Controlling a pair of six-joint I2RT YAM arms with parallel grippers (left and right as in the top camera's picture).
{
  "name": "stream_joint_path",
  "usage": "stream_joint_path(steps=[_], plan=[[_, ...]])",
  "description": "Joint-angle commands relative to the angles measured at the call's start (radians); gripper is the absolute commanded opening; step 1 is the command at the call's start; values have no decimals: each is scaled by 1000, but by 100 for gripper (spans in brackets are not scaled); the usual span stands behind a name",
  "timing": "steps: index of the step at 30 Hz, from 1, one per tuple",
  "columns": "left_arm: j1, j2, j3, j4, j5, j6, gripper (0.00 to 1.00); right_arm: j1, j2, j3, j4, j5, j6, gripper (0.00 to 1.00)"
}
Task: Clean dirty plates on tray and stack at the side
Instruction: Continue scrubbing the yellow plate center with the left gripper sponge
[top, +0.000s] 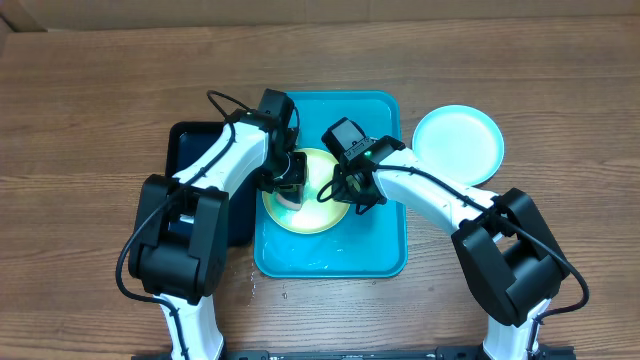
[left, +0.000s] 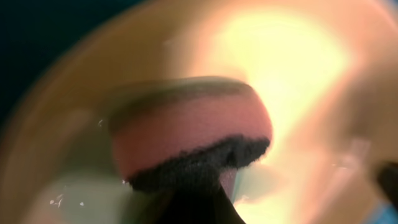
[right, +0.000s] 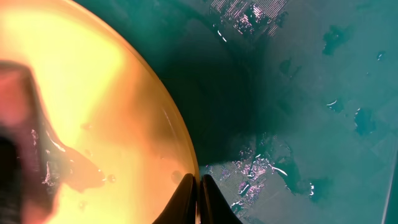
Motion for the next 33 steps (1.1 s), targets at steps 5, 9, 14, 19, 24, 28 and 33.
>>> stream_joint_path(steps=[5,9,14,19,24,28,33], plan=[[67,32,142,-71,502,71,4,7,-13,2,7,-10,4,5],[109,26,320,-258,419,139,4,7,-13,2,4,-10,5,4],[108,27,344,-360,99,127,4,7,-13,2,6,-10,5,5],[77,27,232,-277,44,115,4,7,-13,2,6,-10,5,5],[45,27,65,-90,-14,63,4,7,-13,2,6,-10,5,5],[13,27,-50,38,-14,63,5,7,-13,2,6,-10,5,5],[4,27,-55,-32,24,74,4,7,-13,2,6,-10,5,5]])
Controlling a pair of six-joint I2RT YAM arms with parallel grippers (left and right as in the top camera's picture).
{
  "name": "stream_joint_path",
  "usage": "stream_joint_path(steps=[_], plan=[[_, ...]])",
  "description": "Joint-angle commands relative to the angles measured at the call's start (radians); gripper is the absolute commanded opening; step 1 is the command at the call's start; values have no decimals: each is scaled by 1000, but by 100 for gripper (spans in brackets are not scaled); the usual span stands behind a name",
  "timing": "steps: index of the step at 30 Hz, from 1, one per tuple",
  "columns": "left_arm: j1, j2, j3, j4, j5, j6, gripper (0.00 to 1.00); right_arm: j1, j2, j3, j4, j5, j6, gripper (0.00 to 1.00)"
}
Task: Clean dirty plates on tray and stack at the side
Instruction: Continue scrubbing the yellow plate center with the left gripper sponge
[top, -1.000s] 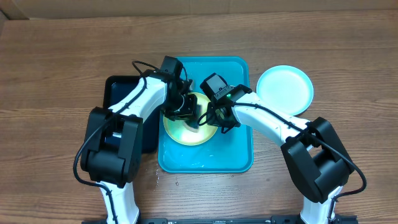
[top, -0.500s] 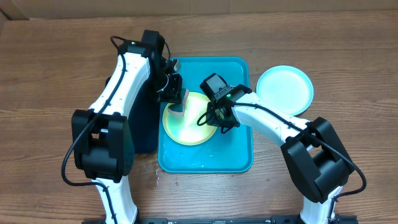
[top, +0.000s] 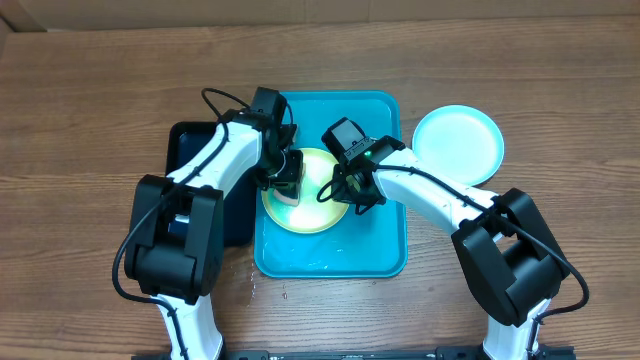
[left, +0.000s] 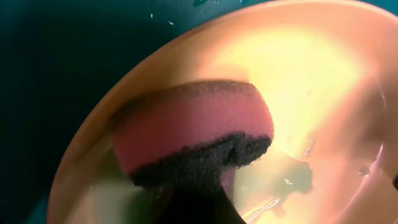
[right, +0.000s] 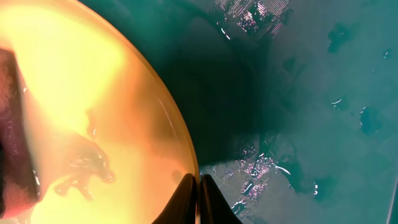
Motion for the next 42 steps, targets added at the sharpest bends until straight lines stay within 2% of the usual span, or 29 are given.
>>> stream_joint_path(steps=[1,5,8,12,16,24,32,34,37,42], plan=[[-22,32,-36,-101,65,49,4,7,-13,2,5,-2,5,5],[-11,32,53,-262,115,169,4,7,-13,2,8,-2,5,5],[-5,32,201,-376,140,230,4,7,-13,2,9,-2,5,5],[-5,32,408,-462,143,203,4,7,-13,2,3,-2,5,5],[-5,31,508,-449,133,123,4,7,-13,2,-3,-2,5,5],[-62,39,404,-388,67,76,4,7,-13,2,2,-2,5,5],[-93,39,113,-122,-23,-74,4,7,-13,2,1,-2,5,5],[-92,39,58,-90,-14,-75,4,7,-13,2,1,-2,5,5],[-92,39,16,-93,18,-74,6,7,-13,2,1,-2,5,5],[-73,37,49,-205,37,-55,4,7,-13,2,0,-2,4,5]])
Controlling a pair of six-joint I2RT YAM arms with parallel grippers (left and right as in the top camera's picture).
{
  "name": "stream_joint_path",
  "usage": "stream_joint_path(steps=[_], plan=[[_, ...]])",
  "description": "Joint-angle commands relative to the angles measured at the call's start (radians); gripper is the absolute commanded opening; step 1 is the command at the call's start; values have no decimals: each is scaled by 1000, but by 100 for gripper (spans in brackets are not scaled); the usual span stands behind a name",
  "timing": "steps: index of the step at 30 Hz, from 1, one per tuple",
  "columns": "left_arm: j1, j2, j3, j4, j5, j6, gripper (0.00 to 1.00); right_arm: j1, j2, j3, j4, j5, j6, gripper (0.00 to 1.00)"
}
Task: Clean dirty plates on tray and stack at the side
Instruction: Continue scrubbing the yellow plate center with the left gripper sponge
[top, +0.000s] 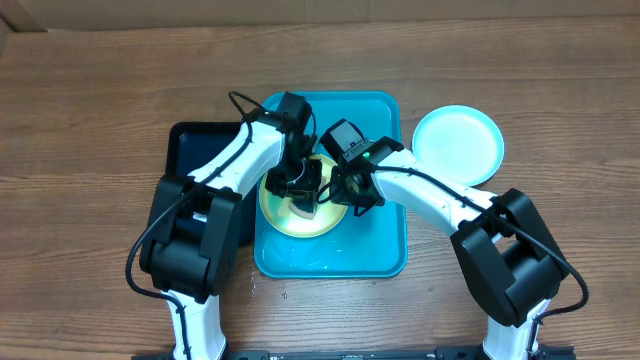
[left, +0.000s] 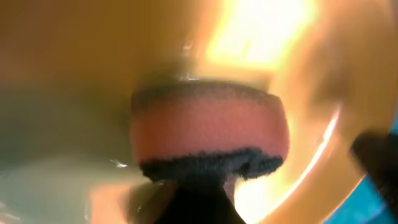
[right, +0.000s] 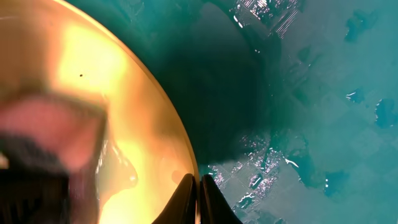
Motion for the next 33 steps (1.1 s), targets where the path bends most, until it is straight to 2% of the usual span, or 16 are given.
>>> stream_joint_path(steps=[1,6,12,22,33], plan=[[35,6,31,-117,-1,-3,4,2,-13,2,3,10,4,5],[94,0,162,-225,-20,11,4,2,-13,2,2,10,4,5],[97,0,210,-232,-55,10,4,2,-10,2,5,10,4,5],[32,3,151,-59,-38,15,4,2,14,2,9,9,5,5],[15,19,135,-32,30,14,4,2,19,2,9,9,5,5]])
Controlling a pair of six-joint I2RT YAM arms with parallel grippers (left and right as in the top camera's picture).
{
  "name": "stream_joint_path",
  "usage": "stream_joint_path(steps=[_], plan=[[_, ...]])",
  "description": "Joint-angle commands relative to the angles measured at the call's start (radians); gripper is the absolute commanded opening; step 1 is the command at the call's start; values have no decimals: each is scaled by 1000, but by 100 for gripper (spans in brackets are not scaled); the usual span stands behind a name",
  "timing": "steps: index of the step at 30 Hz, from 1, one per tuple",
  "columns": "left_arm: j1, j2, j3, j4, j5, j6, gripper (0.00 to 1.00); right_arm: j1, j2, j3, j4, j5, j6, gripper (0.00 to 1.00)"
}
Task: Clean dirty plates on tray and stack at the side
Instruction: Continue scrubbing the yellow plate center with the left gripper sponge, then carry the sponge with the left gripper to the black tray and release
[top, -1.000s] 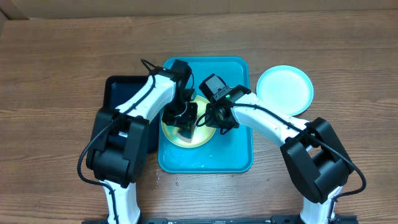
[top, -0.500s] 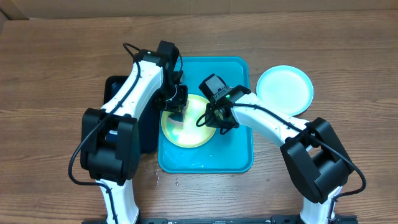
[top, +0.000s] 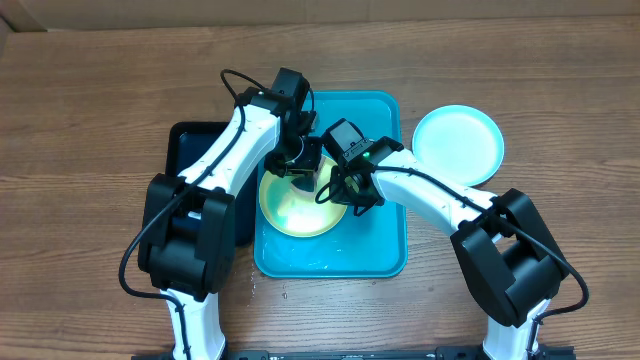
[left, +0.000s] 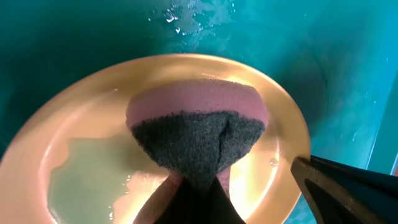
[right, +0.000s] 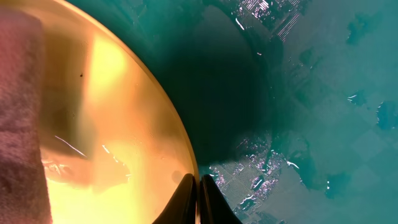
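A yellow plate (top: 298, 208), wet with a film of water, lies in the blue tray (top: 385, 255). My left gripper (top: 303, 165) is shut on a pink sponge (left: 196, 127) with a dark scouring face, held a little above the plate's (left: 81, 155) far part. My right gripper (right: 198, 186) is shut on the plate's (right: 118, 124) right rim, one finger on each side of the edge. The sponge (right: 22, 118) shows at the left of the right wrist view.
A clean light-cyan plate (top: 458, 144) sits on the wooden table right of the tray. A dark tray (top: 188, 150) lies against the blue tray's left side, under my left arm. Water drops and puddles cover the blue tray's floor (right: 323, 93).
My left gripper has moved with the sponge from the plate's middle to its far side, and now holds it above the plate. The right gripper still pinches the rim.
The sponge was pressed on the plate's left part, then at its left edge, then at its middle, the right gripper pinching the right rim each time. Now the sponge is held up off the plate near its far side.
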Motion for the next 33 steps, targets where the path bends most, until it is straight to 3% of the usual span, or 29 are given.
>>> stream_joint_path(steps=[1,10,15,21,29,33], plan=[[-6,21,-21,7,40,11,4,2,19,2,6,9,5,5],[-8,146,-42,18,58,5,4,2,19,2,8,9,5,5],[0,157,-33,-119,44,57,4,2,19,2,7,1,5,5],[34,31,54,-288,-125,27,4,2,19,2,16,2,5,5],[133,-234,101,-272,-184,-63,4,2,19,2,18,1,5,5],[228,-258,100,-268,-215,-68,4,2,19,2,18,1,5,6]])
